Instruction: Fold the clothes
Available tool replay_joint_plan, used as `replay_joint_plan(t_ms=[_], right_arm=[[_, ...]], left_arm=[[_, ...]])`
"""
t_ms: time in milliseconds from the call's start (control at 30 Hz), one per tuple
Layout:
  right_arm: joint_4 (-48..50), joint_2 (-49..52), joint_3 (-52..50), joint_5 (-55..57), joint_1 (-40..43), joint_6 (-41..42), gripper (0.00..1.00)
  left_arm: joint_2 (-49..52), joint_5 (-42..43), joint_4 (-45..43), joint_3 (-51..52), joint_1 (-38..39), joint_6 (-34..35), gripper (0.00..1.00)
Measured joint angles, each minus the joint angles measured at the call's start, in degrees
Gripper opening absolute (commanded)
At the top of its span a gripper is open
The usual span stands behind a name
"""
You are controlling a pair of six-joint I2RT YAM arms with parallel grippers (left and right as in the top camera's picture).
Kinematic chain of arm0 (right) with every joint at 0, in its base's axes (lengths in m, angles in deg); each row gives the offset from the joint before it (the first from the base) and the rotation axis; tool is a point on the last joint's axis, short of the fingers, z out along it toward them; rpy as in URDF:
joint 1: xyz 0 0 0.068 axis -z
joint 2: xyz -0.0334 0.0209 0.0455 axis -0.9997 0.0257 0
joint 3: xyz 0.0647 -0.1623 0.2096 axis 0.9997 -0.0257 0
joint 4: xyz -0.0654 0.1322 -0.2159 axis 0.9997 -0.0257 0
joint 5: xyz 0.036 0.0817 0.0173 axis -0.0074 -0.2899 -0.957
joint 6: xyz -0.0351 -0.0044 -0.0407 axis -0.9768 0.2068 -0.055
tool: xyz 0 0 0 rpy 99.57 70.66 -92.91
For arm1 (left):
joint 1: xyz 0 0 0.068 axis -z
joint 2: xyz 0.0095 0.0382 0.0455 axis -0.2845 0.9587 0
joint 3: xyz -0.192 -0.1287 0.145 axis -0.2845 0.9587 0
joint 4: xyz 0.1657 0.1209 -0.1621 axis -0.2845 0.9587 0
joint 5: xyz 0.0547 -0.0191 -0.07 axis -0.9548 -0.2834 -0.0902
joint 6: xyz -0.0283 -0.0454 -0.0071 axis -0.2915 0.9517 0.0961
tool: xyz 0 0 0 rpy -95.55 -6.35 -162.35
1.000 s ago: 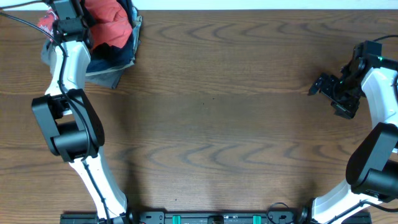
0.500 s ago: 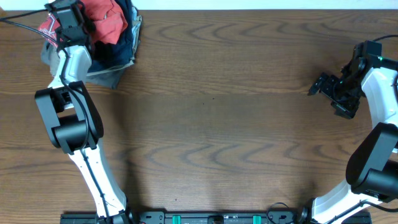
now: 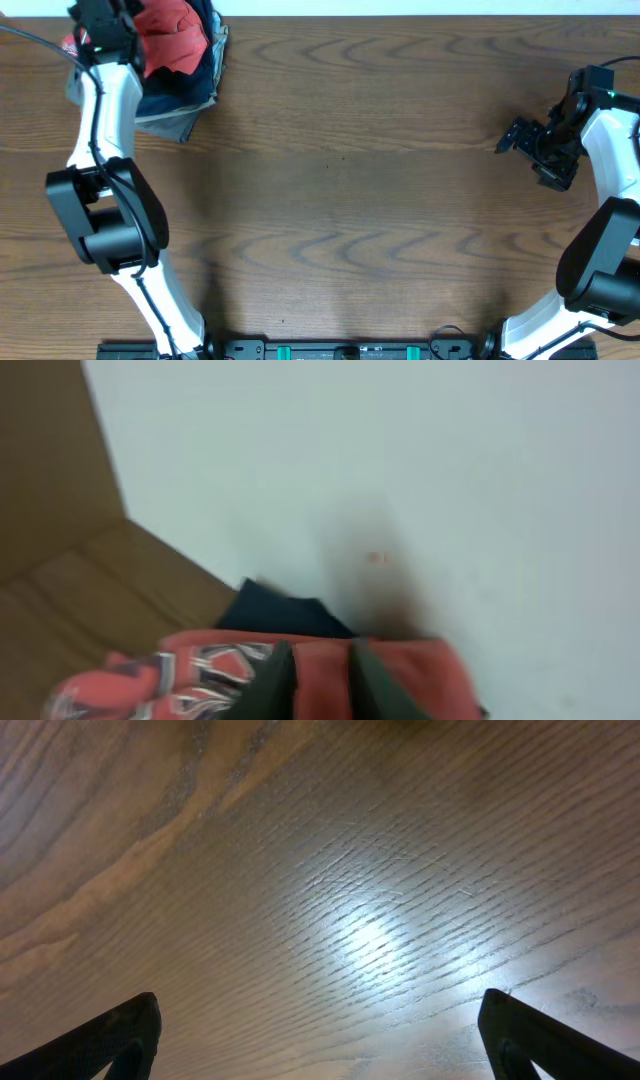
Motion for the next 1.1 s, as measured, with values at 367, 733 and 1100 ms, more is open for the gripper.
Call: replay_joint_plan(t_ms=[367, 733, 1100], right_arm=[[0.0, 0.0, 0.0, 0.0, 0.0, 0.0, 0.99], [0.0, 0.0, 0.0, 0.0, 0.0, 0.0, 0.99], [0.0, 0.0, 0.0, 0.0, 0.0, 0.0, 0.99]], left_arm=[[9.0, 1.9, -3.2, 0.0, 0.7, -0.7, 0.31], [10.3, 2.8, 3.2, 0.0, 0.6, -2.3, 0.52], [-14.6, 3.1, 36.7, 0.2, 0.6, -1.9, 0.98]])
